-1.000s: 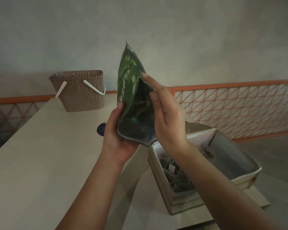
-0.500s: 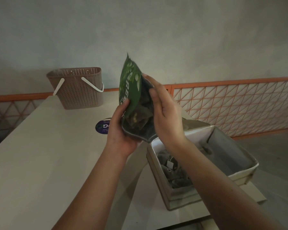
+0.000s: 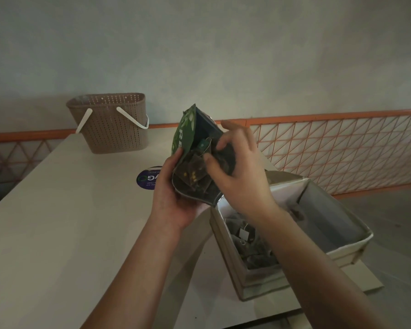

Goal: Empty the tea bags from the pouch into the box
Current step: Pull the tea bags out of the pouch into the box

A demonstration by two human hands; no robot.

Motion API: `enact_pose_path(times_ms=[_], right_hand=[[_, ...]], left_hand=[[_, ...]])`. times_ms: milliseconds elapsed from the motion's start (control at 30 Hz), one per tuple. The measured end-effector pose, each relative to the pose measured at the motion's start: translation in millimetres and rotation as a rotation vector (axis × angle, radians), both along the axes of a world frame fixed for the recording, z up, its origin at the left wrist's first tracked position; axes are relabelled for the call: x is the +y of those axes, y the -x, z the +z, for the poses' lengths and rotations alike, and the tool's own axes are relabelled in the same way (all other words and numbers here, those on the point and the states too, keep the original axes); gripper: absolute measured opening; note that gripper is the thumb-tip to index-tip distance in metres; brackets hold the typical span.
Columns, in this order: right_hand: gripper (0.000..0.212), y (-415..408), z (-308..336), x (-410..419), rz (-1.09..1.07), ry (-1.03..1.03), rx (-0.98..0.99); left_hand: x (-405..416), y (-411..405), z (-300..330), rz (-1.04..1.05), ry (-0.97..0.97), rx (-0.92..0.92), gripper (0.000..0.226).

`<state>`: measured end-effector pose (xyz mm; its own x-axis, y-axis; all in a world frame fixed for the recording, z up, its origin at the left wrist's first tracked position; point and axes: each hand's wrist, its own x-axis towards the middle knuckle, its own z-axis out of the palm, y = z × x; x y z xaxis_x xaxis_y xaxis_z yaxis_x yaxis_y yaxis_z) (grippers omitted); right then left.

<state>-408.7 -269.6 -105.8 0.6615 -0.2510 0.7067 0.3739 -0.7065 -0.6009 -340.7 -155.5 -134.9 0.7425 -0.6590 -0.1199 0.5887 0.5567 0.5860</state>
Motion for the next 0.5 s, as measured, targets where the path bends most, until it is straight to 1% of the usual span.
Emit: enact_pose_path(times_ms=[33, 100, 167, 200, 267, 300, 367, 433, 500], right_hand=[[0.024, 0.7, -1.2, 0.5, -0.108, 0.132, 0.030], [0.039, 0.3, -3.8, 3.7, -0.311, 0.367, 0.102], [0.051, -1.4, -6.1, 7.9, -0.435, 0.486, 0.175], [0.050, -2.0, -7.4, 9.3, -0.470, 0.524, 0.206], [0.037, -3.2, -10.7, 9.2, -0.514, 0.582, 0.217], [0.028, -3.1, -11.7, 8.5, -0.519, 0.585, 0.202], [0.014, -1.8, -11.6, 6.4, -0.475, 0.521, 0.150], [0.009, 0.9, -7.8, 2.8, -0.368, 0.363, 0.089], [0.009, 6.2, -0.2, -2.2, -0.235, 0.153, 0.035]], left_hand=[[0.1, -0.4, -0.5, 0.004, -0.001, 0.005, 0.045], [-0.2, -0.6, -2.1, 0.001, 0.021, 0.010, 0.044], [-0.8, -0.2, -2.7, 0.003, 0.045, 0.003, 0.044], [-1.1, -0.1, -2.7, 0.009, 0.046, 0.000, 0.044], [-1.8, 0.3, -1.8, 0.015, 0.033, -0.002, 0.044], [-2.0, 0.6, -1.5, 0.016, 0.023, 0.000, 0.045], [-1.9, 1.0, -0.3, 0.018, 0.006, 0.009, 0.046], [-2.5, 1.1, 0.5, 0.008, 0.007, 0.018, 0.051], [-3.0, 1.8, 2.0, 0.001, 0.019, 0.025, 0.051]])
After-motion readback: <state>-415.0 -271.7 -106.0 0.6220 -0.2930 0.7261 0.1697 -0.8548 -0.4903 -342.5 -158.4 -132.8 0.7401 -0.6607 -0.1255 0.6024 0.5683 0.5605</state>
